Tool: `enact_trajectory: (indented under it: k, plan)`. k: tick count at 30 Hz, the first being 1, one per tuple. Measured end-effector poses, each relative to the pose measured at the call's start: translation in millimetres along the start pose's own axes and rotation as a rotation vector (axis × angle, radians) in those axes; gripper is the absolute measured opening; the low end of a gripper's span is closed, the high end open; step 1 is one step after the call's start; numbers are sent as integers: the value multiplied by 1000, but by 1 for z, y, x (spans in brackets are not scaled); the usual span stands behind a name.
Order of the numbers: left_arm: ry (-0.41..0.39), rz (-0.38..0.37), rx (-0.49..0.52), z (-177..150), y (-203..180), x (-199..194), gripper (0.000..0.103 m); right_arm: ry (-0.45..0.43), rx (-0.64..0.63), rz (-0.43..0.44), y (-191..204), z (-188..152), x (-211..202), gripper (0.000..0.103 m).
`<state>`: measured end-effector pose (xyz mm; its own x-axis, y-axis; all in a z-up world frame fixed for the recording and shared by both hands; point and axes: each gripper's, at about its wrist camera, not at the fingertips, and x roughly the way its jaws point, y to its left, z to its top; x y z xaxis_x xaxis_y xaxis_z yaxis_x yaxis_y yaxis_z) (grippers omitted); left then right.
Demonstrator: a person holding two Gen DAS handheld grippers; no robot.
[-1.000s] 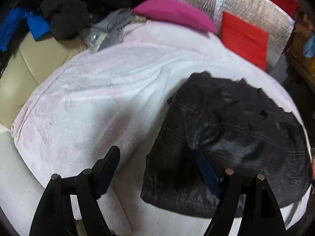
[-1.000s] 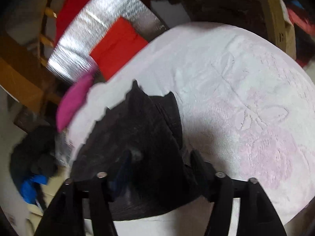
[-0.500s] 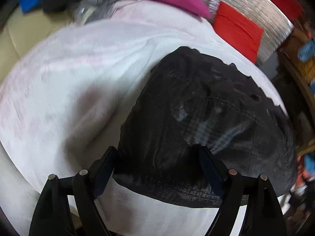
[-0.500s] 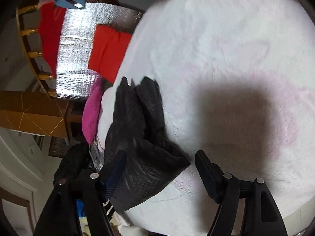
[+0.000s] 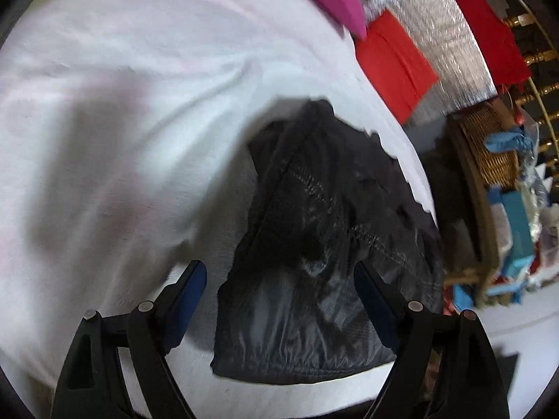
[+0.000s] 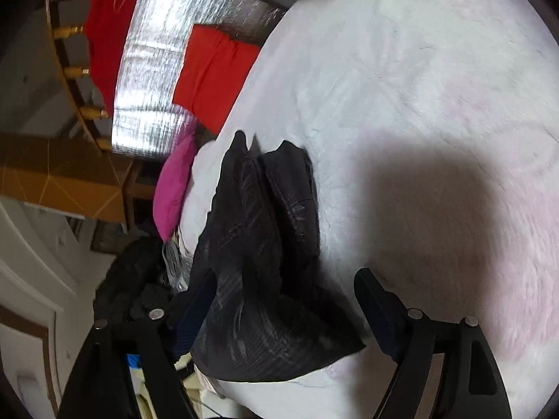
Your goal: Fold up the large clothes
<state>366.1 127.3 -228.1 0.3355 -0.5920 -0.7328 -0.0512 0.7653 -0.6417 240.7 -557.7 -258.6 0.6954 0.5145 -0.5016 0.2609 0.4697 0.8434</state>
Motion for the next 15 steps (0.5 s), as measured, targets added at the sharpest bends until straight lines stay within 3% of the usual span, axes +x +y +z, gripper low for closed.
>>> enact_trajectory:
  k: [5,10,15]
  plan:
    - [144,-73,78,9,-8,35,86,51,-98,-95,11,0,22,86]
    - [197,-112,156,14,-26,47,92,88,-141,-67,18,10,42,94]
    - [219,-152,170,22,-37,63,95,116,-159,-25,23,19,57,100]
